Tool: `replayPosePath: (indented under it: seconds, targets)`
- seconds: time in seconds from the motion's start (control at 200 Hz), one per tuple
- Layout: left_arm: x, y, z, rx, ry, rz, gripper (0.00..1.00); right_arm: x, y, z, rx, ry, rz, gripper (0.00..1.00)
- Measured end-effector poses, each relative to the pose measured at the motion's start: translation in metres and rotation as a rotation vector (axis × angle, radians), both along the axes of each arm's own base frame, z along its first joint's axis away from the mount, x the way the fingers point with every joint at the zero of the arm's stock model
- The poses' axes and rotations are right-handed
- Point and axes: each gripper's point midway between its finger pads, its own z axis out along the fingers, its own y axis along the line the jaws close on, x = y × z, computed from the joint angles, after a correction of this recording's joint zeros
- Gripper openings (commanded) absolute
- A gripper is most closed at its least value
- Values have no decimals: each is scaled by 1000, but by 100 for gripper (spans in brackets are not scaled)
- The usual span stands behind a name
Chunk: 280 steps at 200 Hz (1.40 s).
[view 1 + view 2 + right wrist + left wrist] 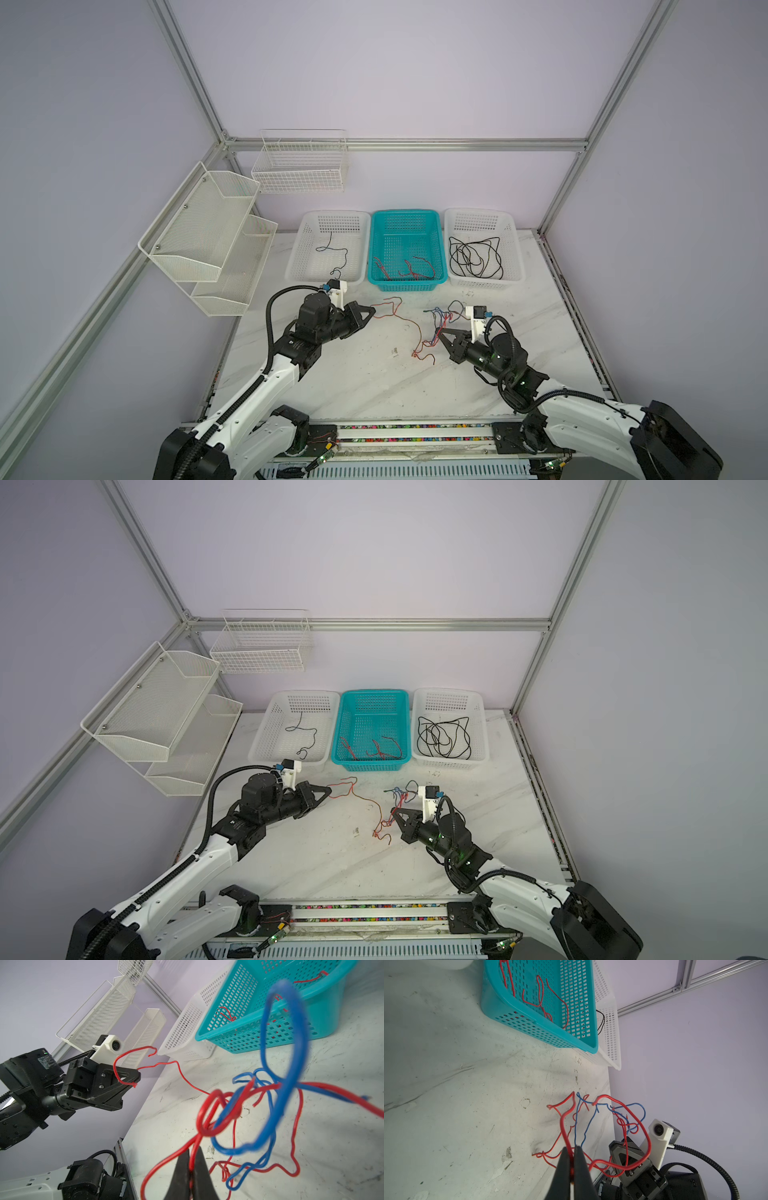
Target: Untangle the cables
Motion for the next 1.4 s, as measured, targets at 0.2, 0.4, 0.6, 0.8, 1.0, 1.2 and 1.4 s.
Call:
replayPosePath:
  seconds: [0.2, 0.4, 0.6, 0.8, 1.0, 1.2, 1.4]
  targets:
    - [4, -8, 6, -54, -21, 2, 0, 8, 11, 17, 22, -29, 10, 0]
    - [14, -17, 27, -145, -68, 11, 0, 18, 24, 38, 35, -91, 21, 0]
    - [17, -15, 41, -175, -105, 33, 0, 12, 19, 24, 6, -75, 23, 0]
    - [23, -7, 52, -172, -140, 72, 0, -2, 8, 30, 18, -113, 31, 0]
    - [40, -9, 77, -218, -194, 98, 0, -11, 6, 14, -4, -81, 60, 0]
    - [59, -17, 89, -276, -206, 103, 0, -18, 12, 3, -29, -53, 95, 0]
    - [63, -17, 99, -226, -228, 100, 0, -24, -3, 31, 9, -110, 48, 0]
